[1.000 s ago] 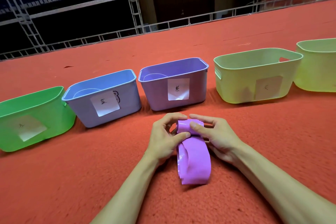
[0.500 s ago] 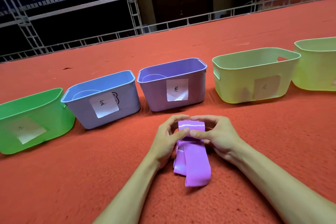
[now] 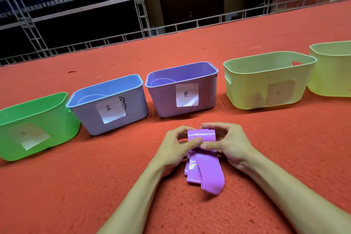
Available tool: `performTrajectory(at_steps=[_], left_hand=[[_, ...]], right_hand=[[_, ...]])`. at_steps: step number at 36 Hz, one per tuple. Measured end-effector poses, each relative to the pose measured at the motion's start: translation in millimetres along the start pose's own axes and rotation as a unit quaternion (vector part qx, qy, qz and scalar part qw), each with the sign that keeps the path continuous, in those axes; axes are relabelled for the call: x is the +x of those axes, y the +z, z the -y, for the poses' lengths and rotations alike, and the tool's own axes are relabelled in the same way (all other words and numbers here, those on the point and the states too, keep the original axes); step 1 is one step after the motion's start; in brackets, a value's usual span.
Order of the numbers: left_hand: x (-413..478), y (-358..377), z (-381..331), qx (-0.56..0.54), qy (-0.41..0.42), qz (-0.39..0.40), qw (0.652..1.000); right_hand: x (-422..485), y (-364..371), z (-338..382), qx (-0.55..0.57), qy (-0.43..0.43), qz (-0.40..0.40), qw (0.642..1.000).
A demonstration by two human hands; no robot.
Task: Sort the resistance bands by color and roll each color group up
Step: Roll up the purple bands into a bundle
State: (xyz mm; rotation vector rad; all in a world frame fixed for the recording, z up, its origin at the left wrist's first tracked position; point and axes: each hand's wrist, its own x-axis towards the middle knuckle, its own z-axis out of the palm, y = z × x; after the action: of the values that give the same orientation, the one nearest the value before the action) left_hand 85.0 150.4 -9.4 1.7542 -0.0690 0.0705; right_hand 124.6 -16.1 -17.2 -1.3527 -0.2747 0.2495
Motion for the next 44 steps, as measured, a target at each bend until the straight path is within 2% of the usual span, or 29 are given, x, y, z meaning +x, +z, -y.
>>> performTrajectory(at_steps=[11,23,32,44], left_hand=[[-1,3,1,-0.066,0.0,-0.049,0.997],[2,8,4,-0.031,0.048,-0.074,0.996],[5,5,11,-0.04,0.073,-0.07,0.994],[7,2,15,-0.04,0.13,-0.05,0.989]], right_hand=[[-1,3,1,0.072,0.056,0.071,0.993],[-1,25,-8,0.035,0.039,0.032,0.998],[-4,31,-9,-0.067,-0.024,0.036,0.997],[-5,27,-5,-0.024,-0.008,0.032,0.999]])
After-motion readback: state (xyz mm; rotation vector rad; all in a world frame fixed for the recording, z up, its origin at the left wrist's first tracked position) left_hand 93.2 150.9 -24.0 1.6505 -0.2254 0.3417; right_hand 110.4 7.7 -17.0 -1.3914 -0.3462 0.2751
